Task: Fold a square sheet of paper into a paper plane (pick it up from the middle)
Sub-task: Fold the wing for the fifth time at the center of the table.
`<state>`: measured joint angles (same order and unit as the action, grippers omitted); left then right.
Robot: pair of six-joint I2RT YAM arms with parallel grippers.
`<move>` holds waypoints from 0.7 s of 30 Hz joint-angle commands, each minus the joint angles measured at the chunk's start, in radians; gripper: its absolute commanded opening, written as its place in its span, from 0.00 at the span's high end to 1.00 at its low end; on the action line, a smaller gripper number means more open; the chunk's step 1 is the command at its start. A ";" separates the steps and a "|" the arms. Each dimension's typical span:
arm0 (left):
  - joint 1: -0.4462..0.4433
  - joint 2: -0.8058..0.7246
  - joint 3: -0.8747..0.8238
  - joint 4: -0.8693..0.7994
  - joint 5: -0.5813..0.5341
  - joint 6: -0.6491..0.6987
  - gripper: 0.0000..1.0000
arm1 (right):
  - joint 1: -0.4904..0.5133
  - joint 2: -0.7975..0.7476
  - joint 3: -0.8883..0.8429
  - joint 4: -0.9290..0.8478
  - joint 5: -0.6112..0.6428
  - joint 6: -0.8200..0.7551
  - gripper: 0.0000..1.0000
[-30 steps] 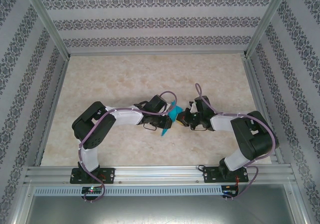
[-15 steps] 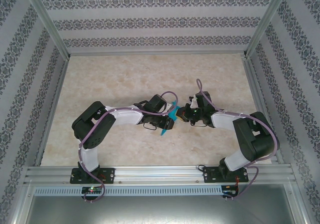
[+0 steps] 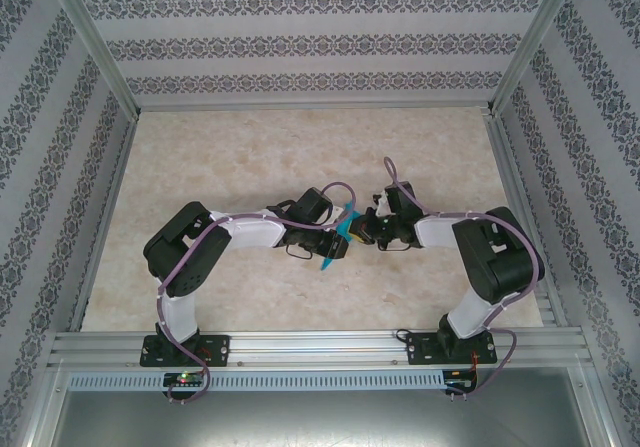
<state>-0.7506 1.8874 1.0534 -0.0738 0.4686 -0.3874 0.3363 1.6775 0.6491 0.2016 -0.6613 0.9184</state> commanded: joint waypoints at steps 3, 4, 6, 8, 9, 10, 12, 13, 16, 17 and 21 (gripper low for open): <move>0.018 -0.029 -0.018 -0.034 0.020 0.034 0.60 | 0.014 0.036 0.044 -0.048 0.016 -0.063 0.99; 0.019 -0.031 -0.018 -0.033 0.024 0.034 0.60 | 0.014 0.044 0.051 -0.060 0.021 -0.070 0.99; 0.020 -0.038 -0.018 -0.034 0.033 0.032 0.59 | 0.017 0.060 0.058 -0.069 0.028 -0.078 0.99; 0.020 -0.047 -0.018 -0.035 0.037 0.032 0.59 | 0.021 0.072 0.068 -0.089 0.041 -0.092 1.00; 0.022 -0.052 -0.019 -0.034 0.040 0.032 0.59 | 0.024 0.078 0.072 -0.102 0.049 -0.099 0.99; 0.022 -0.057 -0.022 -0.034 0.043 0.030 0.59 | 0.026 0.084 0.076 -0.108 0.052 -0.104 0.99; 0.023 -0.067 -0.024 -0.035 0.047 0.026 0.58 | 0.027 0.099 0.080 -0.122 0.059 -0.112 1.00; 0.025 -0.072 -0.025 -0.034 0.052 0.024 0.58 | 0.029 0.103 0.082 -0.127 0.066 -0.116 1.00; 0.026 -0.094 -0.029 -0.036 0.047 0.007 0.58 | 0.038 0.113 0.090 -0.155 0.081 -0.130 0.99; 0.027 -0.100 -0.032 -0.037 0.040 0.000 0.58 | 0.040 0.114 0.092 -0.159 0.087 -0.134 1.00; 0.026 -0.142 -0.047 -0.047 -0.028 -0.039 0.58 | 0.047 0.122 0.097 -0.177 0.100 -0.144 1.00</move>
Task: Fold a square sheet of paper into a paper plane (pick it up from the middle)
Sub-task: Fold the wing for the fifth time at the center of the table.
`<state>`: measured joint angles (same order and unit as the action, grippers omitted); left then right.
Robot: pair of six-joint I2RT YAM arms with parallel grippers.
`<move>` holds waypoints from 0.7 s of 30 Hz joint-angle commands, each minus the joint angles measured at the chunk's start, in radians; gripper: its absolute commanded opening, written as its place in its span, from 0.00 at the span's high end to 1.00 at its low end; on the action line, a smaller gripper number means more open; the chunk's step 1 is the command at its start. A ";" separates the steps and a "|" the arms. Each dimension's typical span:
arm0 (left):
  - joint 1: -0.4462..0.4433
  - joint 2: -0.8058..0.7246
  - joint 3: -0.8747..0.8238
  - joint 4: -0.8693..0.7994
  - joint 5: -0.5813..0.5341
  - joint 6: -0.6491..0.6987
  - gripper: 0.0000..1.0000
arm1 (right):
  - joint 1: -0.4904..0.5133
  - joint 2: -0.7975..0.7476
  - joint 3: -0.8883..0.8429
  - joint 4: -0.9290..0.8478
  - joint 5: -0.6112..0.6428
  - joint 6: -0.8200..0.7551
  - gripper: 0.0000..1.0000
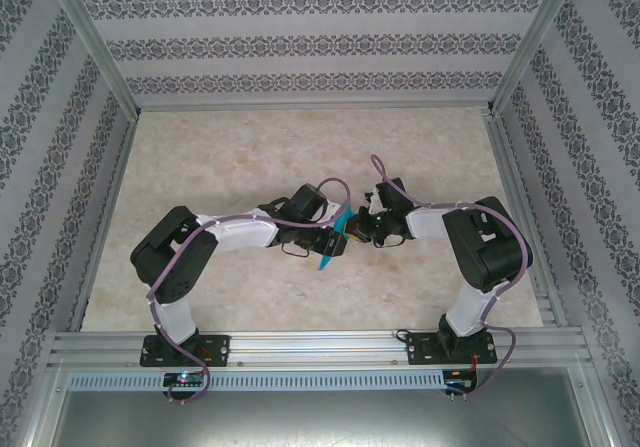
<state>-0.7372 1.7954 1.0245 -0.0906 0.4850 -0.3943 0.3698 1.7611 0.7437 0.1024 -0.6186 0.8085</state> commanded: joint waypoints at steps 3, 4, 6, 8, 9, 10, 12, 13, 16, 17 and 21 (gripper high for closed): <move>0.013 -0.071 -0.035 -0.037 -0.110 -0.049 0.63 | 0.017 0.041 0.005 -0.090 0.063 -0.043 1.00; 0.013 -0.074 -0.042 -0.029 -0.117 -0.057 0.66 | 0.018 0.041 0.005 -0.091 0.065 -0.043 1.00; 0.012 -0.066 -0.052 -0.017 -0.110 -0.069 0.71 | 0.018 0.042 0.007 -0.098 0.070 -0.047 1.00; 0.009 -0.050 -0.046 -0.024 -0.091 -0.073 0.75 | 0.017 0.040 0.009 -0.105 0.076 -0.052 1.00; 0.004 -0.043 -0.041 -0.029 -0.088 -0.073 0.77 | 0.019 0.040 0.009 -0.110 0.078 -0.054 1.00; 0.000 -0.040 -0.040 -0.027 -0.087 -0.073 0.79 | 0.019 0.039 0.011 -0.114 0.080 -0.057 1.00; -0.010 -0.036 -0.036 -0.026 -0.082 -0.070 0.81 | 0.018 0.038 0.010 -0.120 0.082 -0.060 1.00; -0.014 -0.034 -0.032 -0.031 -0.087 -0.065 0.81 | 0.019 0.038 0.010 -0.120 0.083 -0.061 1.00; -0.022 -0.021 -0.018 -0.061 -0.105 -0.044 0.83 | 0.018 0.041 0.009 -0.118 0.083 -0.062 1.00; -0.025 -0.016 -0.015 -0.064 -0.106 -0.040 0.84 | 0.018 0.043 0.009 -0.118 0.080 -0.061 1.00; -0.031 0.011 -0.013 -0.057 -0.090 -0.036 0.85 | 0.019 0.044 0.009 -0.118 0.080 -0.063 1.00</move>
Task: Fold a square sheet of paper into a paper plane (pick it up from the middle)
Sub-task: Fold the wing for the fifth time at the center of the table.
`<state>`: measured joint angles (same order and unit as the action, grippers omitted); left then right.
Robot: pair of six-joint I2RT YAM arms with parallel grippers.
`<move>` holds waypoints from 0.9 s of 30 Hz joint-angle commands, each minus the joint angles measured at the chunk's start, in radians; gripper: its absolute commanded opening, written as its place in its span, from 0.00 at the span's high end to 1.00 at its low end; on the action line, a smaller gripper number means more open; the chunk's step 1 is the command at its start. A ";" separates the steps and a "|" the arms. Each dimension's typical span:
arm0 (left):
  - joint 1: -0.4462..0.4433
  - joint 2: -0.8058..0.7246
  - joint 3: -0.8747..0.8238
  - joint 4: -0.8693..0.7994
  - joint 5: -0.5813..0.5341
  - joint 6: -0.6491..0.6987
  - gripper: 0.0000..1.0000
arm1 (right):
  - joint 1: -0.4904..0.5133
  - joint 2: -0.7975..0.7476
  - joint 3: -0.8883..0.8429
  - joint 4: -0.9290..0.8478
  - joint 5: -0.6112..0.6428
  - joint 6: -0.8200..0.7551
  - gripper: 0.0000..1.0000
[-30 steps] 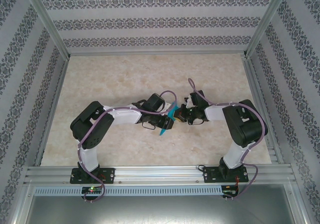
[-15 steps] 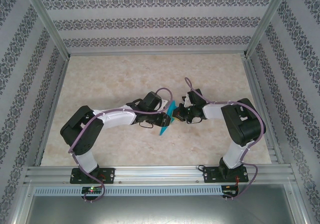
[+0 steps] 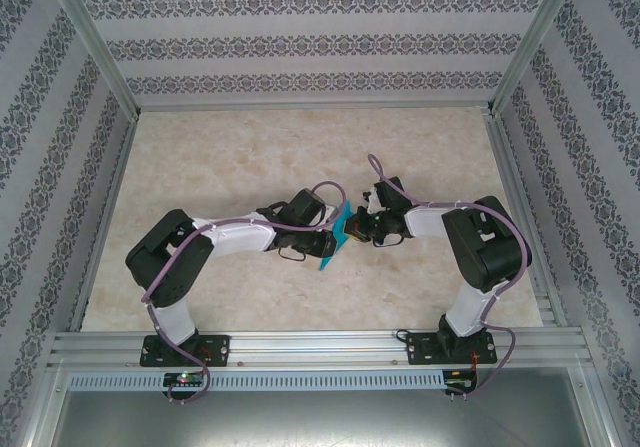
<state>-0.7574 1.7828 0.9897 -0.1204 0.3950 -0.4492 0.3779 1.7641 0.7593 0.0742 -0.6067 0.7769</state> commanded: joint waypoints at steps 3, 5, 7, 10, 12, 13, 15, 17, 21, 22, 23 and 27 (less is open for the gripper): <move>-0.018 0.035 0.023 -0.026 0.007 0.021 0.86 | 0.009 0.044 -0.009 -0.092 0.071 -0.034 1.00; -0.022 0.036 0.023 -0.035 0.004 0.028 0.86 | 0.009 0.047 -0.011 -0.091 0.071 -0.036 1.00; -0.023 0.035 0.024 -0.055 -0.005 0.039 0.86 | 0.007 0.050 -0.012 -0.093 0.070 -0.038 1.00; -0.029 0.032 0.021 -0.085 -0.022 0.055 0.86 | 0.006 0.052 -0.012 -0.093 0.073 -0.041 1.00; -0.034 0.031 0.019 -0.100 -0.032 0.064 0.86 | 0.004 0.056 -0.012 -0.094 0.073 -0.042 1.00; -0.036 0.032 0.016 -0.106 -0.034 0.067 0.86 | 0.004 0.058 -0.012 -0.095 0.072 -0.042 1.00; -0.041 0.031 0.014 -0.121 -0.044 0.073 0.86 | 0.004 0.062 -0.012 -0.093 0.071 -0.043 1.00; -0.045 0.029 0.015 -0.135 -0.052 0.081 0.86 | 0.004 0.064 -0.014 -0.093 0.071 -0.044 1.00; -0.056 0.023 0.016 -0.165 -0.068 0.090 0.86 | 0.004 0.069 -0.015 -0.093 0.072 -0.046 1.00; -0.062 0.023 0.018 -0.172 -0.074 0.093 0.86 | 0.003 0.071 -0.016 -0.095 0.073 -0.046 1.00; -0.065 0.021 0.018 -0.178 -0.076 0.096 0.86 | 0.001 0.071 -0.017 -0.095 0.073 -0.048 1.00; -0.078 0.015 0.019 -0.201 -0.095 0.102 0.86 | -0.001 0.074 -0.017 -0.095 0.073 -0.050 1.00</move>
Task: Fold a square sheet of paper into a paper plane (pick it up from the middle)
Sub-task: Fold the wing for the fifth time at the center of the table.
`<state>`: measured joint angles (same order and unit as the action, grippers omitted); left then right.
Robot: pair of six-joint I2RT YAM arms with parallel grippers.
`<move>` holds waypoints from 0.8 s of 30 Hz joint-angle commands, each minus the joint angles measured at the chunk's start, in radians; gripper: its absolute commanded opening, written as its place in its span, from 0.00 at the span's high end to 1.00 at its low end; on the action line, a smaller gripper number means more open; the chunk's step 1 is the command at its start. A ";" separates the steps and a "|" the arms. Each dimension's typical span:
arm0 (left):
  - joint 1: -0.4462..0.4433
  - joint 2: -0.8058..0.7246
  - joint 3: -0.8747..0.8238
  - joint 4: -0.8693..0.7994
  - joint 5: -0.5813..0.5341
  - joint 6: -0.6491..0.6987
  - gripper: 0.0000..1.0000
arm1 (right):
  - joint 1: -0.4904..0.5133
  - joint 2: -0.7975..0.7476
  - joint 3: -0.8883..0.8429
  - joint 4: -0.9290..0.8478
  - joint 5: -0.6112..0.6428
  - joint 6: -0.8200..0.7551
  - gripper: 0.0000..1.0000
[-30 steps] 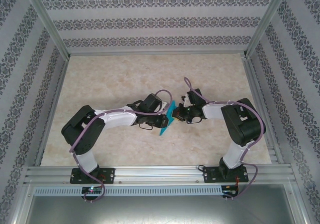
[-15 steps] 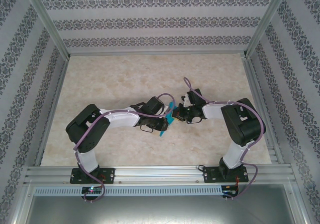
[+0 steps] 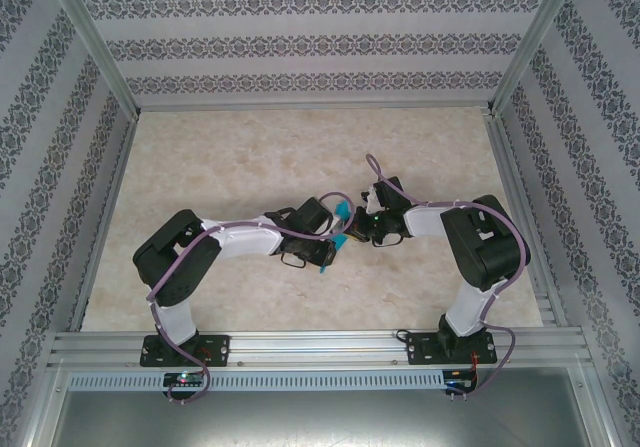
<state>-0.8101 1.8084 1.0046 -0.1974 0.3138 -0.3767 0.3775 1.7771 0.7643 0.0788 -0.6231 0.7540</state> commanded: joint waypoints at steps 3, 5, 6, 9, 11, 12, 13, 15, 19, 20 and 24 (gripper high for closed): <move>-0.033 -0.021 0.007 -0.145 -0.030 0.033 0.84 | 0.001 0.064 -0.023 -0.100 0.089 -0.030 1.00; -0.038 -0.029 0.009 -0.155 -0.038 0.036 0.84 | 0.000 0.065 -0.022 -0.100 0.089 -0.028 1.00; -0.042 -0.033 0.009 -0.162 -0.043 0.034 0.84 | 0.000 0.065 -0.023 -0.101 0.091 -0.028 1.00; -0.054 -0.048 0.012 -0.182 -0.064 0.032 0.83 | 0.001 0.065 -0.023 -0.101 0.091 -0.030 1.00; -0.061 -0.061 0.009 -0.188 -0.076 0.029 0.82 | 0.001 0.066 -0.023 -0.103 0.093 -0.032 1.00; -0.064 -0.065 0.006 -0.190 -0.080 0.028 0.82 | 0.000 0.067 -0.023 -0.103 0.094 -0.033 1.00; -0.066 -0.069 0.005 -0.194 -0.084 0.026 0.82 | -0.001 0.068 -0.022 -0.104 0.091 -0.033 1.00; -0.074 -0.073 0.004 -0.204 -0.093 0.023 0.82 | -0.002 0.069 -0.022 -0.105 0.094 -0.034 1.00; -0.096 -0.089 0.012 -0.235 -0.148 0.013 0.75 | 0.000 0.068 -0.023 -0.103 0.091 -0.034 1.00; -0.101 -0.093 0.014 -0.238 -0.170 0.007 0.75 | 0.001 0.068 -0.023 -0.103 0.091 -0.033 1.00; -0.115 -0.084 0.021 -0.241 -0.214 -0.002 0.70 | 0.002 0.065 -0.023 -0.102 0.090 -0.033 1.00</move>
<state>-0.9089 1.7435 1.0126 -0.3859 0.1570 -0.3702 0.3775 1.7832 0.7662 0.0814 -0.6380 0.7509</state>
